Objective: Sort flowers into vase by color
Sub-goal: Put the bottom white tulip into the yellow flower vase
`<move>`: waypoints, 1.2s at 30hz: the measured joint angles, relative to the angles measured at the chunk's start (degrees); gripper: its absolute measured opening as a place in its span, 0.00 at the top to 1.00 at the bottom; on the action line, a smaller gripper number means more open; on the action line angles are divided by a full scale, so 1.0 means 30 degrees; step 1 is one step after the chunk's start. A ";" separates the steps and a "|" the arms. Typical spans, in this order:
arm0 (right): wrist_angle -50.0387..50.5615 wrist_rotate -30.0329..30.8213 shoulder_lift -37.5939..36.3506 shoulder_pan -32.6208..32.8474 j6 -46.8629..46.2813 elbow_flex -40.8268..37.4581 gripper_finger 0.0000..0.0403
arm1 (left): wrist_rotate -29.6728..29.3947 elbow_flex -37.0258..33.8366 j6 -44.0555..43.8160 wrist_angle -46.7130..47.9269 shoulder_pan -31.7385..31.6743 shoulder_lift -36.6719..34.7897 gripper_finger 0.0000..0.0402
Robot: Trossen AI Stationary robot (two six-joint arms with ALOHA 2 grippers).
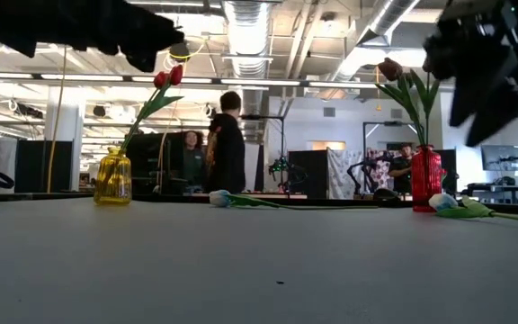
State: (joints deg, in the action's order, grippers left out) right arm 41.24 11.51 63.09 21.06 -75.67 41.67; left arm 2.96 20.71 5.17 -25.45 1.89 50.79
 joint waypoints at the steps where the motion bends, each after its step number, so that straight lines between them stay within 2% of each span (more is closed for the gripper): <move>1: 0.0573 0.0049 0.0000 -0.0001 -0.0551 0.0000 0.41 | -0.0005 0.0000 -0.0018 0.0002 0.0000 0.0236 0.69; 9: 0.2996 0.0108 0.2006 0.0160 -0.3826 -0.0007 0.41 | 0.0278 0.0000 -0.1596 -0.0004 0.0000 0.1542 0.69; 20: 0.3124 0.0108 0.5425 0.0058 -0.4483 -0.0015 0.41 | 0.1764 0.0000 -0.2639 0.0211 0.0009 0.1607 0.69; 28: 0.3154 0.0080 0.7192 0.0058 -0.4483 -0.0015 0.41 | 0.1918 0.0000 -0.2667 0.0304 0.0022 0.1607 0.69; 32: 0.3141 -0.0061 0.7867 0.0061 -0.4519 0.0000 0.47 | 0.1918 0.0000 -0.2669 0.0640 0.0022 0.1607 0.69; 36: 0.2938 -0.0128 0.8024 0.0064 -0.4657 0.0044 0.62 | 0.1918 0.0000 -0.2913 0.0838 0.0022 0.1607 0.69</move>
State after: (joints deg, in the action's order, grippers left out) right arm 50.05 11.13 87.16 21.25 -89.64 41.80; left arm 8.71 20.71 -3.57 -22.94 1.96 55.61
